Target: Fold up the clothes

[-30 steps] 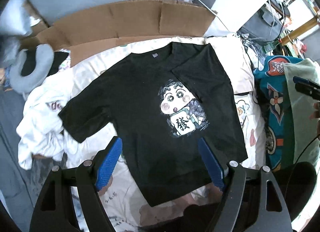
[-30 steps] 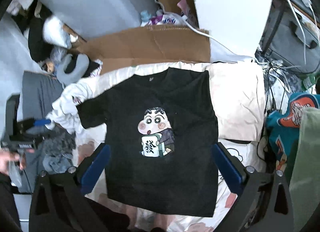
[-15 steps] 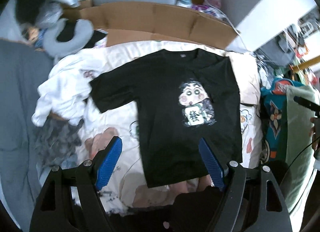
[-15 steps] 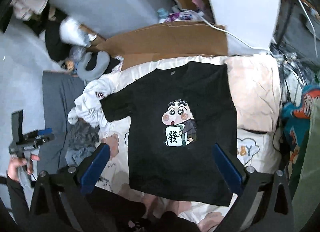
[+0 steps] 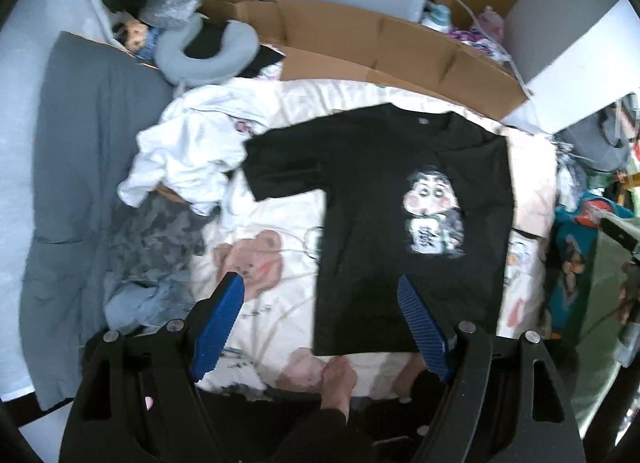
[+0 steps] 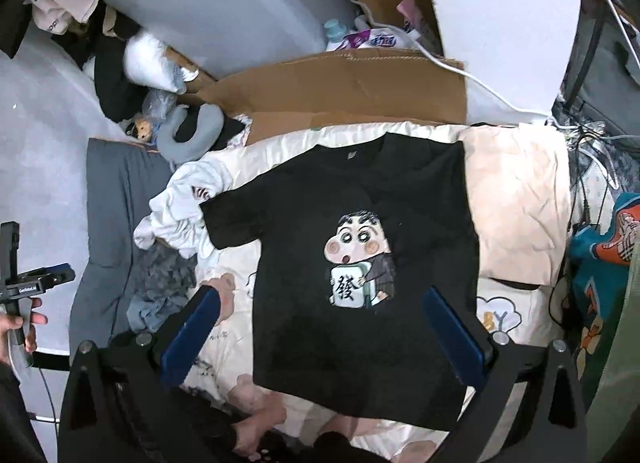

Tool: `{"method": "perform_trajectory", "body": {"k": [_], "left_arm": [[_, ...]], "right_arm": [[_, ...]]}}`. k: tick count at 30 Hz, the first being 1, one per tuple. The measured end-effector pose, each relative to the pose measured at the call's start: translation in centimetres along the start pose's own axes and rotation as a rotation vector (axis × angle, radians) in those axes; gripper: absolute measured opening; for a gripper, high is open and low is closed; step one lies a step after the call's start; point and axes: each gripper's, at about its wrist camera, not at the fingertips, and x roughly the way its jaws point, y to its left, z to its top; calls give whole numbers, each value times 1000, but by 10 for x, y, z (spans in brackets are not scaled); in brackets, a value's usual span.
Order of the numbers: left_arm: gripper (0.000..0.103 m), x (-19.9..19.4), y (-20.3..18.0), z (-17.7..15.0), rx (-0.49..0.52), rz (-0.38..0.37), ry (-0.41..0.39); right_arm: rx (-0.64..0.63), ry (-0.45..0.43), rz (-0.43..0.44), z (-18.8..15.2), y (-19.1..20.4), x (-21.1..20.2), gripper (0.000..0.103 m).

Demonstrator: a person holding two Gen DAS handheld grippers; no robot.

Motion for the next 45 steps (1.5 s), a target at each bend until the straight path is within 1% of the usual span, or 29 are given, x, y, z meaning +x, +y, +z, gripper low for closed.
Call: {"method": "perform_trajectory", "body": {"k": [2, 7, 11, 17, 20, 22, 25, 30, 37, 40, 45], "left_arm": [[80, 5, 2, 0, -18, 4, -7], [80, 29, 6, 5, -21, -35, 3], [80, 54, 8, 18, 5, -72, 14], [80, 81, 18, 41, 43, -124, 1], [80, 96, 26, 50, 57, -144, -7], [80, 110, 32, 55, 81, -138, -13], [80, 128, 42, 58, 95, -144, -18], [80, 158, 58, 62, 120, -162, -29], [80, 196, 87, 65, 102, -201, -36], [80, 212, 96, 65, 98, -218, -58], [80, 232, 99, 65, 133, -229, -143]], "right_arm": [[-3, 5, -7, -2, -1, 6, 102], [-4, 33, -16, -14, 5, 28, 102], [37, 26, -22, -18, 8, 44, 102], [73, 18, -46, -19, 15, 68, 102], [75, 16, -33, -20, 25, 84, 102], [68, 0, -24, -22, 33, 94, 102], [61, -3, -64, -26, 43, 115, 102], [79, -24, -64, -30, 56, 146, 102], [61, -60, -33, -33, 74, 190, 102], [41, -39, -32, -36, 81, 211, 102], [14, -15, -51, -43, 85, 244, 102]]}}
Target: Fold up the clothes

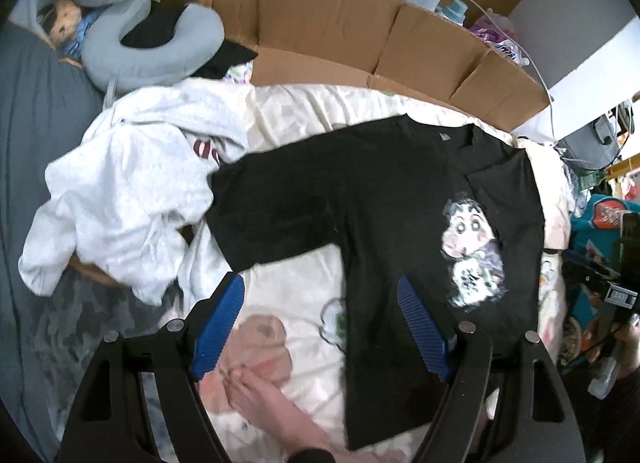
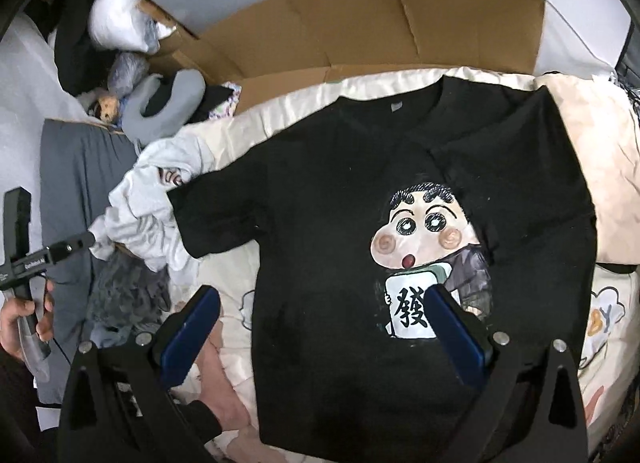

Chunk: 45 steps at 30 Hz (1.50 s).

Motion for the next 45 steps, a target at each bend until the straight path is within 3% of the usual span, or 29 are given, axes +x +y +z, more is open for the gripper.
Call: {"method": "perform_trajectory", "body": {"k": [13, 17, 19, 25, 35, 39, 45], "left_arm": [[80, 76, 27, -6, -32, -100, -74], [80, 91, 39, -16, -18, -118, -87], [80, 93, 48, -21, -22, -119, -132], [80, 94, 76, -31, -123, -115, -221], [79, 132, 114, -81, -180, -126, -215], [62, 148, 118, -88, -174, -147, -198], [62, 167, 118, -92, -159, -189, -176]], "right_arm": [[37, -11, -16, -19, 4, 81, 102], [-13, -9, -49, -29, 14, 110, 102], [-3, -43, -95, -36, 14, 120, 102], [-13, -50, -126, -50, 14, 144, 102], [-68, -21, -66, -63, 31, 168, 95], [-80, 2, -28, -69, 41, 179, 82], [-97, 42, 1, -75, 52, 193, 79]]}}
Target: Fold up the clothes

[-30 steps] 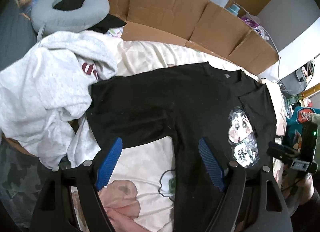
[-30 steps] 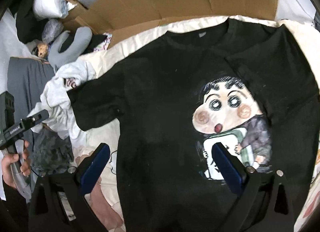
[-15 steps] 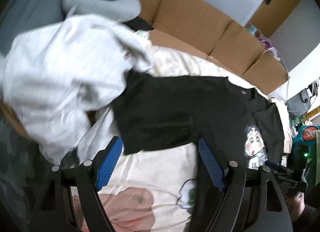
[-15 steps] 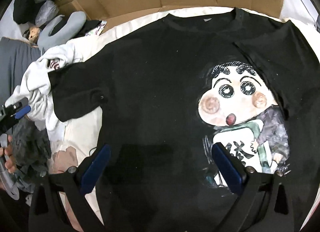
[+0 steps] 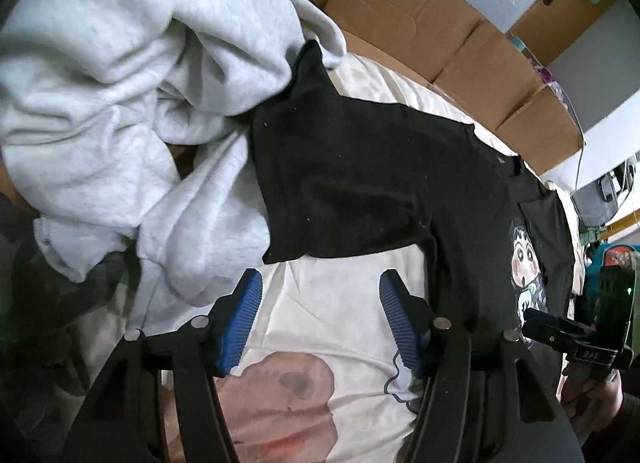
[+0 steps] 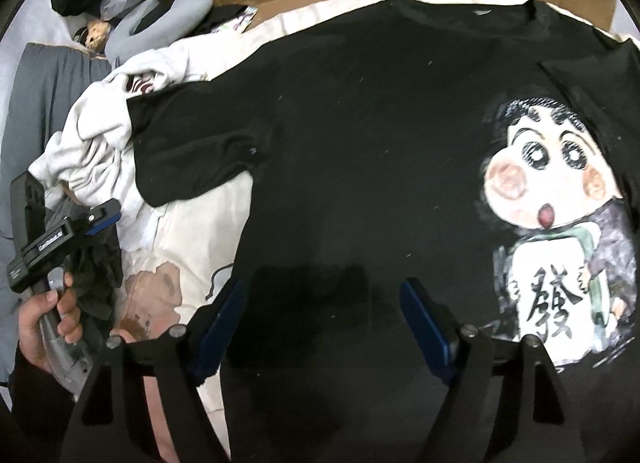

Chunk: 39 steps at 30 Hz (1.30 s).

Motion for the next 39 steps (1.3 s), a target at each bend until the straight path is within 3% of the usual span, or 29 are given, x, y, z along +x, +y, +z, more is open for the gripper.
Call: {"method": "perform_trajectory", "body": {"k": [10, 14, 18, 27, 31, 36, 39], "left_arm": [[62, 41, 8, -4, -28, -11, 76], [62, 47, 18, -2, -50, 25, 58], [62, 57, 28, 3, -78, 8, 64], [62, 69, 28, 6, 12, -3, 36], [34, 69, 29, 7, 27, 3, 34], [21, 63, 31, 8, 17, 2, 20], [21, 56, 32, 8, 7, -23, 2]], "right_arm": [[-26, -5, 8, 0, 6, -4, 79], [-15, -7, 7, 2, 6, -7, 79], [-16, -4, 3, 2, 5, -9, 79], [-25, 1, 8, 5, 6, -9, 79], [-18, 7, 14, 5, 8, -4, 79], [-28, 16, 29, 3, 13, 0, 79], [-36, 22, 35, 2, 15, 2, 79]]}}
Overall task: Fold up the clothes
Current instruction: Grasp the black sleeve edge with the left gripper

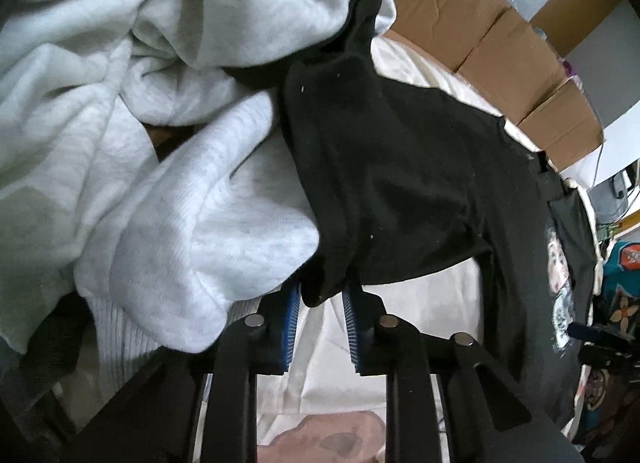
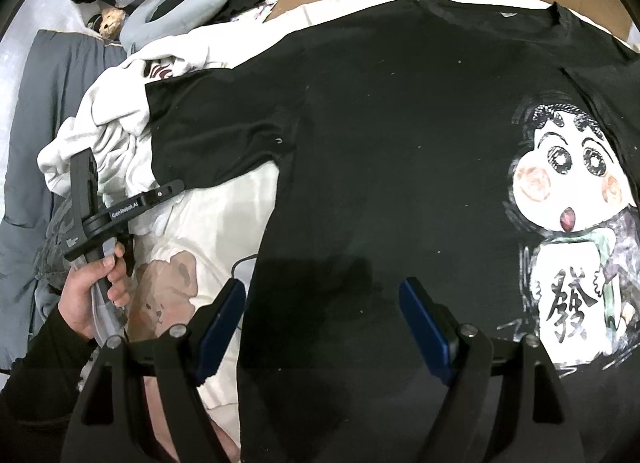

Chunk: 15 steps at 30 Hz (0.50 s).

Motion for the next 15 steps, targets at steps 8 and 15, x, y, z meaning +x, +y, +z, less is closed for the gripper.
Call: {"method": "perform_trajectory", "body": {"k": [8, 15], "left_arm": [[5, -20, -5, -4, 13, -23, -23], [5, -35, -14, -3, 8, -41, -14]], "right_arm": [[10, -2, 5, 8, -2, 5, 79], [21, -11, 26, 14, -1, 8, 79]]}}
